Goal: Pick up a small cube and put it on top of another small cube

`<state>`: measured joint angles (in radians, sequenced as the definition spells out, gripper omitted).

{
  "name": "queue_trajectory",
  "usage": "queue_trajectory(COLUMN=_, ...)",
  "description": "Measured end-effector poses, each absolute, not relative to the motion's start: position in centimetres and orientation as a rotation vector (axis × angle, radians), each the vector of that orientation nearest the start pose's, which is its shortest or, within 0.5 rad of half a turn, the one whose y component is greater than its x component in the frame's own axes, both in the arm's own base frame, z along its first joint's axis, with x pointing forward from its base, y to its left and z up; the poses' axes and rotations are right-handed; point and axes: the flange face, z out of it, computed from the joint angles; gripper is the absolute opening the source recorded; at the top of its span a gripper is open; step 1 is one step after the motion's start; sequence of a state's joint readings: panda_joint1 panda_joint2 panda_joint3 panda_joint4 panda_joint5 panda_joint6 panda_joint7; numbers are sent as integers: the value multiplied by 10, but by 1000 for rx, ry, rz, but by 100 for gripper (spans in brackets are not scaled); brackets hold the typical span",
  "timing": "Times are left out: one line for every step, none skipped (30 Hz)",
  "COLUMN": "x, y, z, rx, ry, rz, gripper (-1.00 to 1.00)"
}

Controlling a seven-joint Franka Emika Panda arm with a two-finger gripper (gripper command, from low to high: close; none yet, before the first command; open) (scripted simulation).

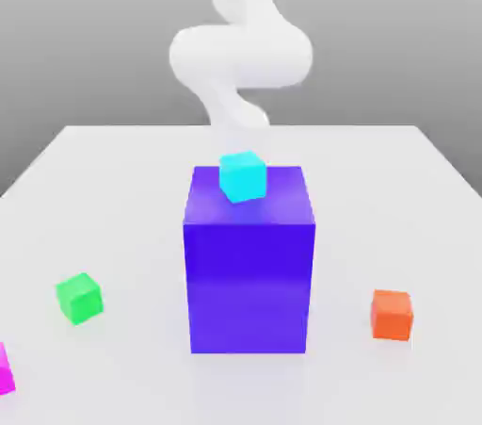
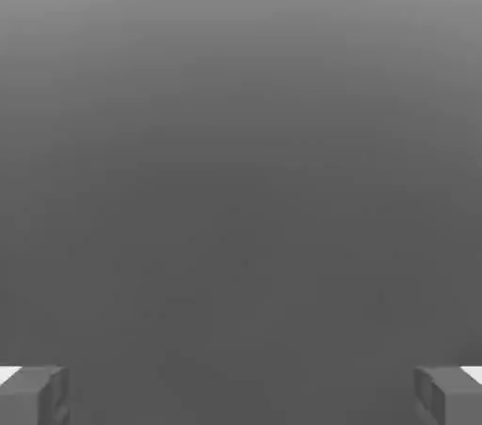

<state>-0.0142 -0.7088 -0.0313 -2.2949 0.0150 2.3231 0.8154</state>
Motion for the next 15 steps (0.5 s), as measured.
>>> queue_trajectory(x=392, y=-31, z=670, rx=-2425, ry=1167, rz=-900, gripper=0)
queue_trajectory(x=404, y=-40, z=657, rx=-2420, ry=1208, rz=-864, gripper=0)
queue_trajectory(x=415, y=-50, z=644, rx=-2415, ry=1249, rz=-828, gripper=0)
queue_trajectory(x=425, y=-60, z=631, rx=-2408, ry=1290, rz=-794, gripper=0)
queue_trajectory(x=435, y=-69, z=617, rx=-2400, ry=1330, rz=-760, gripper=0)
queue_trajectory(x=444, y=-79, z=603, rx=-2392, ry=1372, rz=-726, gripper=0)
queue_trajectory(x=453, y=-89, z=589, rx=-2383, ry=1413, rz=-693, gripper=0)
queue_trajectory(x=460, y=-100, z=574, rx=-2373, ry=1455, rz=-660, gripper=0)
queue_trajectory(x=468, y=-110, z=559, rx=-2362, ry=1497, rz=-627, gripper=0)
queue_trajectory(x=474, y=-121, z=543, rx=-2351, ry=1540, rz=-595, gripper=0)
queue_trajectory(x=480, y=-131, z=528, rx=-2338, ry=1582, rz=-564, gripper=0)
queue_trajectory(x=484, y=-142, z=512, rx=-2325, ry=1625, rz=-532, gripper=0)
queue_trajectory(x=489, y=-152, z=496, rx=-2312, ry=1668, rz=-501, gripper=0)
queue_trajectory(x=492, y=-163, z=479, rx=-2297, ry=1712, rz=-470, gripper=0)
queue_trajectory(x=495, y=-174, z=462, rx=-2282, ry=1755, rz=-440, gripper=0)
